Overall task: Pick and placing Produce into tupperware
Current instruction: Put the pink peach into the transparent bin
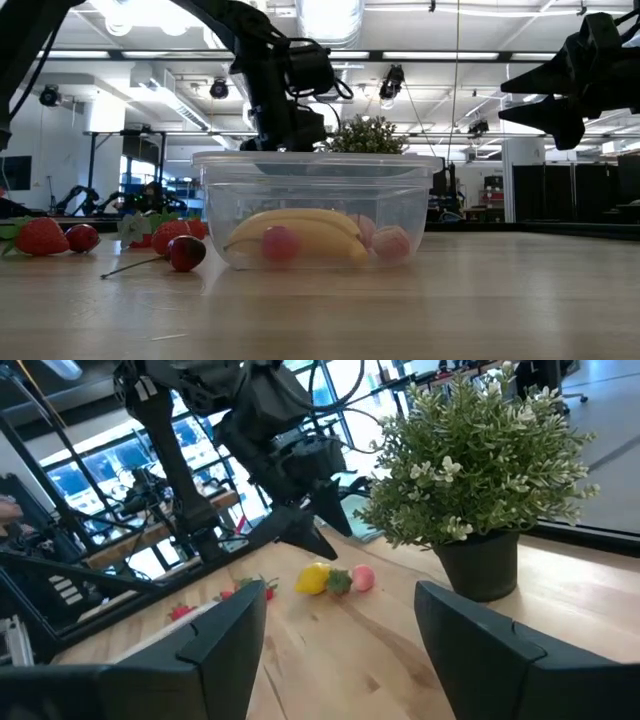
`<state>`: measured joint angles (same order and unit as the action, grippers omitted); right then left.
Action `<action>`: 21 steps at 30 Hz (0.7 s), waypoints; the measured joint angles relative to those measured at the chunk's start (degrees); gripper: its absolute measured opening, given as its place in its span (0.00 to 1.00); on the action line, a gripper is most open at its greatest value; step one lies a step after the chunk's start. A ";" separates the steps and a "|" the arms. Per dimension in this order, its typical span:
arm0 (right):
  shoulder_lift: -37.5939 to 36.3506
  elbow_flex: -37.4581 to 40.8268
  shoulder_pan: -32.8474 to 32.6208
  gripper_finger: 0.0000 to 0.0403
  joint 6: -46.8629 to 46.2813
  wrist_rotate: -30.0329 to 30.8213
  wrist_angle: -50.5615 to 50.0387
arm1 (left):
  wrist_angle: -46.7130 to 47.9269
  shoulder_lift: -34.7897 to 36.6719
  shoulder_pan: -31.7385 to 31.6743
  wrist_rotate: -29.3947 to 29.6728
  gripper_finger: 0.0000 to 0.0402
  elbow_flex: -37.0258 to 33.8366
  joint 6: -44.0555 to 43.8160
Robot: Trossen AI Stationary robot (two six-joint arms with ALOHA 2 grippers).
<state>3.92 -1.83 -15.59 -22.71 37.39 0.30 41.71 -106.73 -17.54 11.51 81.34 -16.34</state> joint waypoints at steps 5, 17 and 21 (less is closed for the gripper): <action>0.00 0.00 0.00 0.62 -0.01 0.00 -0.01 | -6.26 2.17 1.94 3.39 0.58 -6.47 0.16; 0.00 0.00 0.00 0.61 -0.01 0.01 -0.02 | -31.51 11.69 4.44 3.83 0.58 -25.44 0.66; 0.00 0.00 0.00 0.62 -0.01 0.00 -0.02 | -35.26 14.22 4.44 2.22 0.58 -30.87 0.57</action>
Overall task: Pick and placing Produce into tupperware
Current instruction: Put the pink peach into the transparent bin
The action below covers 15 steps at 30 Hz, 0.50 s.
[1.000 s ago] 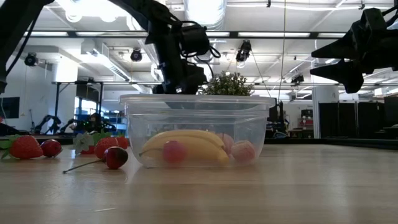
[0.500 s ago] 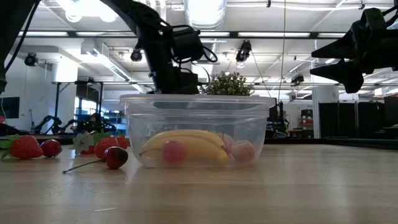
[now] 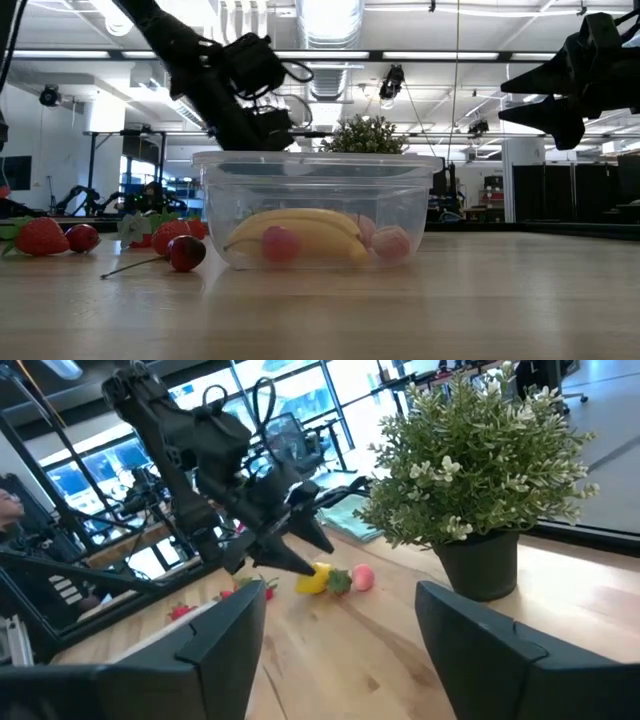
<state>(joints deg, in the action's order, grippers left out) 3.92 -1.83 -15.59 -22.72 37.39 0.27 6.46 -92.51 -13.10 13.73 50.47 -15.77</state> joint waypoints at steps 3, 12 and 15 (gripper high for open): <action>-0.01 0.00 0.01 0.63 0.01 0.00 0.00 | -2.36 1.39 0.02 -1.57 0.58 -2.80 1.13; -0.01 0.00 0.02 0.61 0.01 0.00 0.02 | -15.29 1.96 0.07 -3.88 0.58 -5.45 9.93; -0.02 0.00 0.00 0.62 0.00 0.00 0.02 | -16.45 0.80 0.07 -2.57 0.58 -4.56 6.31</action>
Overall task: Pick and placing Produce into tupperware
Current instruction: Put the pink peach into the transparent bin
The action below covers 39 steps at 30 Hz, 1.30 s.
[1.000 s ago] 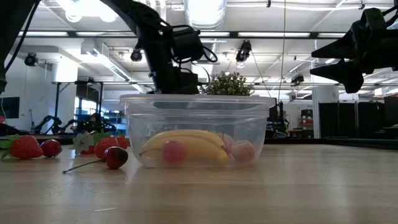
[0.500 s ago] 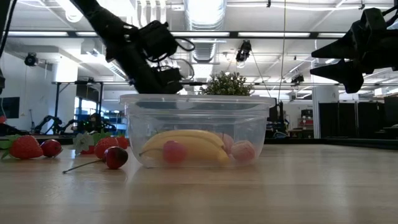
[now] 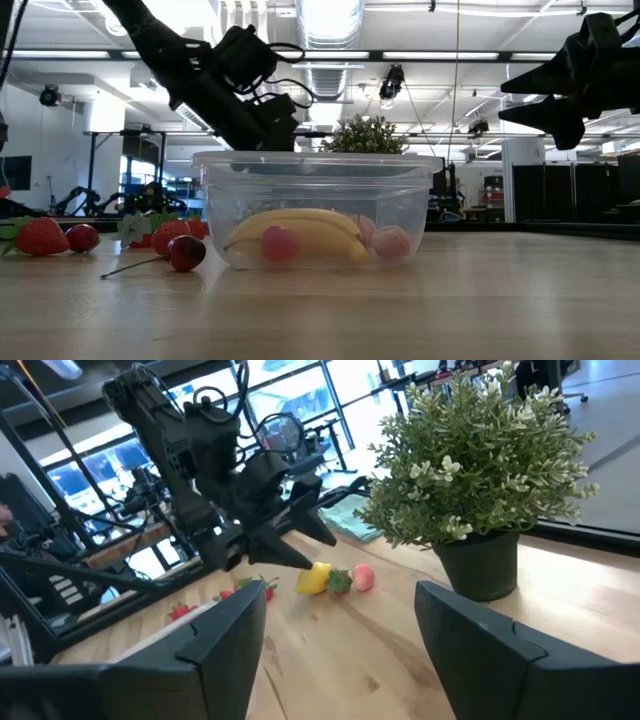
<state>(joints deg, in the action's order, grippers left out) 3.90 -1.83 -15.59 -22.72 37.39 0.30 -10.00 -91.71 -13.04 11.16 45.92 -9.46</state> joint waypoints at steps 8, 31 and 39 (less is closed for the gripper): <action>0.02 0.00 -0.01 0.63 0.00 0.00 0.00 | -0.04 -3.70 -0.24 5.42 0.58 1.46 -9.75; 0.01 0.00 -0.01 0.62 0.00 0.00 0.00 | -0.33 -9.50 -3.88 5.84 0.58 2.68 -9.67; 0.02 0.00 -0.01 0.62 0.00 0.00 0.00 | -0.22 -9.48 -5.35 2.68 0.58 2.84 -9.65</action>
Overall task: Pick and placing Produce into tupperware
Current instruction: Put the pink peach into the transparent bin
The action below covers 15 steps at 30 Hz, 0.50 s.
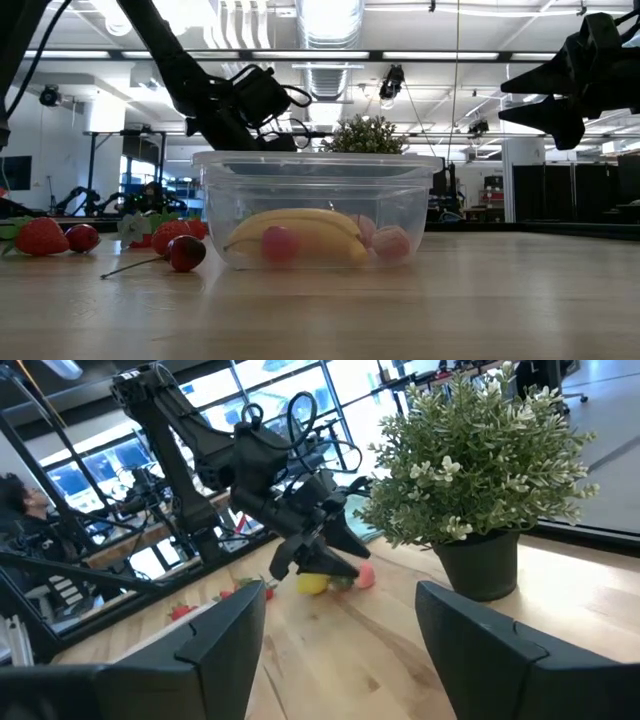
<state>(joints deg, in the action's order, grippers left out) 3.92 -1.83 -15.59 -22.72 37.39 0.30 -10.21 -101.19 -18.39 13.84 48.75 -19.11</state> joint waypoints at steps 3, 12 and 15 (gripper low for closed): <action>-0.01 0.00 0.00 0.63 0.00 0.00 0.00 | -0.26 -0.39 0.00 -0.65 0.58 0.02 0.41; 0.00 0.00 0.01 0.61 0.01 0.00 0.00 | -1.42 -4.12 -0.02 -3.14 0.58 1.22 0.37; 0.00 0.00 0.00 0.61 0.00 0.00 0.00 | -1.17 -4.54 -0.02 -3.12 0.58 2.37 0.89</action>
<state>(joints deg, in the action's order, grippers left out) 3.92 -1.83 -15.59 -22.72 37.39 0.30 -11.38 -105.73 -18.41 10.72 51.12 -18.23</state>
